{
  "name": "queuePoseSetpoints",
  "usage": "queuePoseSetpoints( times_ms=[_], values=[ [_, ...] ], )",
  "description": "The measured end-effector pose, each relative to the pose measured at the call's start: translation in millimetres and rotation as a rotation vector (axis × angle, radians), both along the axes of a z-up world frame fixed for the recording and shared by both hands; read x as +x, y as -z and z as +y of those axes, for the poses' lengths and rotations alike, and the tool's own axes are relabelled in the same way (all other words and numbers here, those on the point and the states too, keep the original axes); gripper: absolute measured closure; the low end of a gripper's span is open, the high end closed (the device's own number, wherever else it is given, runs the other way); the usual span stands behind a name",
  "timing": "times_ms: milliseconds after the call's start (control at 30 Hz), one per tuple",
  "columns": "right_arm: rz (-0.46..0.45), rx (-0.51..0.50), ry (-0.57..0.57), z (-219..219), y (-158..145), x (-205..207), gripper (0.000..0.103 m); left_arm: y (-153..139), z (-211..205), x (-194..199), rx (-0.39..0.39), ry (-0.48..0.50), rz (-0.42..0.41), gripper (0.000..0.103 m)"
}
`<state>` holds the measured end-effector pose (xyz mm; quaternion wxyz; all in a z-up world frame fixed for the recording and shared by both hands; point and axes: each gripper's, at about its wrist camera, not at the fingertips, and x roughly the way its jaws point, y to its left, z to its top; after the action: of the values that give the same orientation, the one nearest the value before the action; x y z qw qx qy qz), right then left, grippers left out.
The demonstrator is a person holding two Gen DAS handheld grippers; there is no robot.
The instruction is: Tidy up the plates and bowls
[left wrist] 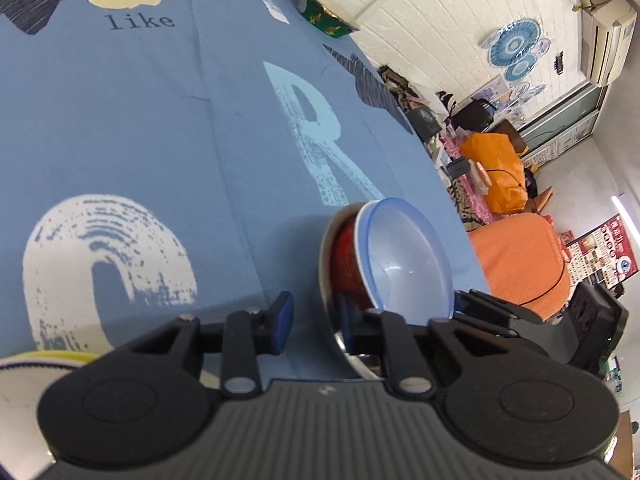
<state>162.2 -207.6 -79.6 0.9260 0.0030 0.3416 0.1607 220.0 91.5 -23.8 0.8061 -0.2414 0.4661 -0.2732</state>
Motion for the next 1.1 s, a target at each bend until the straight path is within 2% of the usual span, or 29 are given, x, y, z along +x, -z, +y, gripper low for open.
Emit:
queuePoseSetpoints(
  times_ms=[133,300,400,633,767,900,1033,1100],
  values=[
    [0.022,0.043,0.005,-3.7,2.2,-0.4,0.094,3.9,3.0,-2.8,-0.071,-0.022,0.03,0.103],
    [0.028,0.058,0.001,-2.8,4.6,-3.8,0.094,9.4,8.2,-6.8,-0.138,-0.048,0.046,0.103],
    [0.014,0.037,-0.003,0.5,3.6,-6.6,0.094,6.3,5.0,-11.7,-0.104,-0.043,0.019,0.103],
    [-0.029,0.051,0.003,0.9,-6.2,-10.9,0.095,0.0,0.5,-14.3,-0.074,-0.02,0.022,0.103],
    [-0.015,0.022,-0.023,7.3,-0.7,-5.6,0.094,-0.4,-0.3,-12.5,-0.033,-0.031,0.013,0.103],
    [-0.033,0.048,-0.013,4.6,2.7,-3.4,0.095,3.1,2.3,-12.7,-0.057,-0.02,0.012,0.103],
    [-0.028,0.028,-0.01,6.9,7.8,0.7,0.095,9.4,6.0,-10.4,-0.097,-0.036,0.006,0.103],
    [-0.052,0.015,-0.012,8.2,8.1,-2.4,0.095,6.8,4.0,-12.1,-0.075,-0.019,-0.021,0.103]
  ],
)
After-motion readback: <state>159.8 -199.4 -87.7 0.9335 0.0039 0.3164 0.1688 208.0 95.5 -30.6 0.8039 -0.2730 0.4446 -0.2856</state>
